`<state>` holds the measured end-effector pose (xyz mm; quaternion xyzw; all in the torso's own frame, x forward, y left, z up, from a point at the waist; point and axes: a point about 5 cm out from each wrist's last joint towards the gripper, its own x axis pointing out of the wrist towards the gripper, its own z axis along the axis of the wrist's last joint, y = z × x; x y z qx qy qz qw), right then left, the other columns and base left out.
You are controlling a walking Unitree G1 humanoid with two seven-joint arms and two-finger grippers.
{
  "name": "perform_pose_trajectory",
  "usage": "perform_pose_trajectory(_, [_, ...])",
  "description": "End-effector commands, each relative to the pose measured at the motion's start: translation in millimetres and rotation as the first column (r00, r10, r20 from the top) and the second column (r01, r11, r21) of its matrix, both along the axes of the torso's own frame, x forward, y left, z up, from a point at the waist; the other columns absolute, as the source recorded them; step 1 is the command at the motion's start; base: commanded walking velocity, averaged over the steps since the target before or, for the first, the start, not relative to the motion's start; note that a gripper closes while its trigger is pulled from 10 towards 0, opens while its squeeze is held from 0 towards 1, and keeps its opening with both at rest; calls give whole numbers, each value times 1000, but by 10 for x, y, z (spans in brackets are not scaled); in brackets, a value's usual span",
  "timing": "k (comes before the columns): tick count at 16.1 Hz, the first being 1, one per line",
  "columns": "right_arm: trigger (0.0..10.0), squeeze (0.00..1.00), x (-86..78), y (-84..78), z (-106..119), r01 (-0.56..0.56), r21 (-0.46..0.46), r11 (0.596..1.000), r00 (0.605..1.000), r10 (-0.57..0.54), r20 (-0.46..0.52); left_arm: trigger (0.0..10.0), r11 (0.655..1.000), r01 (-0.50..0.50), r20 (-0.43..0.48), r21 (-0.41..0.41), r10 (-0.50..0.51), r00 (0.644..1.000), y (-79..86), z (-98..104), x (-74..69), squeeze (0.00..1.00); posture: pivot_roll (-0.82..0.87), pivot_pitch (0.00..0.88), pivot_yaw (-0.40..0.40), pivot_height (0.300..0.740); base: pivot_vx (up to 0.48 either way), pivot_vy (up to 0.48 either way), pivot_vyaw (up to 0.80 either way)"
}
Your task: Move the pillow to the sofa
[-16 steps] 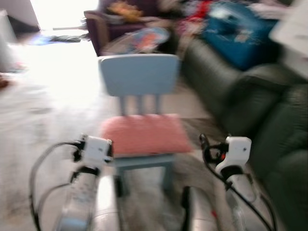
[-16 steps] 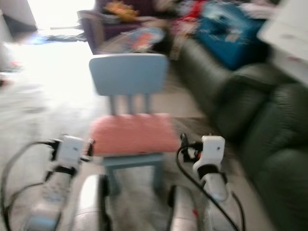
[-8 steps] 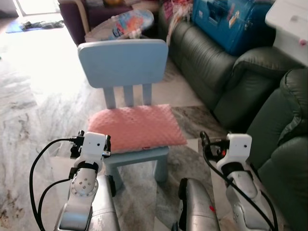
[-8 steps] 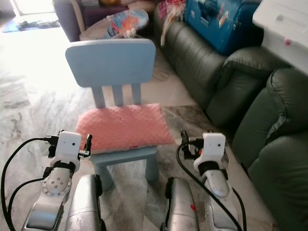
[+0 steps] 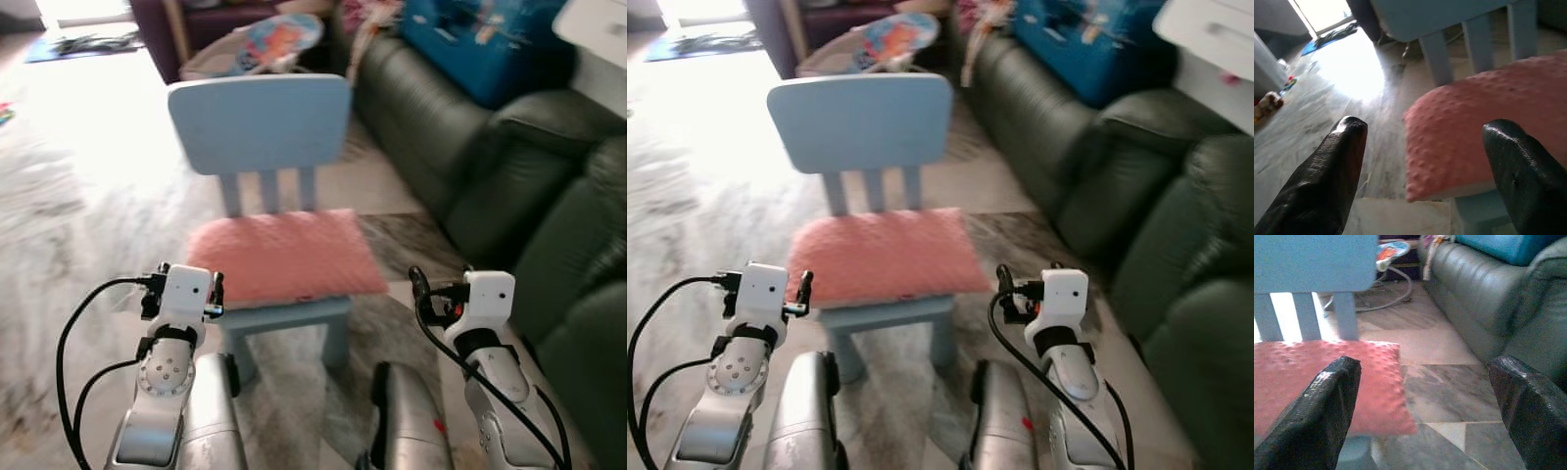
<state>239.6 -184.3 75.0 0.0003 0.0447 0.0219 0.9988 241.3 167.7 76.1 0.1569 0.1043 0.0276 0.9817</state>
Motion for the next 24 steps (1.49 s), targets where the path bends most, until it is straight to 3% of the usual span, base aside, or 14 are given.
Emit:
perform_pose_trajectory(1, [10000,0,27,4,73,-11,-5,1000,999,11,31,10000,1000,-5,14,2,5,1000,17,42,26,0,-4,28,-36,563,337,0,413])
perform_pose_trajectory(5, [10000,0,35,9,71,-15,-6,1000,999,15,30,10000,1000,-5,15,-13,5,1000,2,37,30,0,-5,25,-41,584,325,0,0])
perform_pose_trajectory(13, [10000,0,79,-9,99,-49,-30,998,998,50,36,10000,999,-36,28,2,36,999,14,54,44,0,-3,34,-49,584,0,0,71])
perform_pose_trajectory(21, [10000,0,142,10,110,-52,19,998,999,51,6,10000,992,-110,41,65,108,993,226,126,105,0,9,86,-41,584,0,0,164])
perform_pose_trajectory(22, [10000,0,174,38,77,-23,69,997,998,27,-61,10000,992,-100,-28,82,103,994,314,65,147,0,14,121,-42,584,0,0,0])
perform_pose_trajectory(24, [10000,0,215,117,-54,-58,84,995,975,74,-209,10000,990,-116,-82,81,123,989,451,21,221,0,4,154,-41,584,0,0,0])
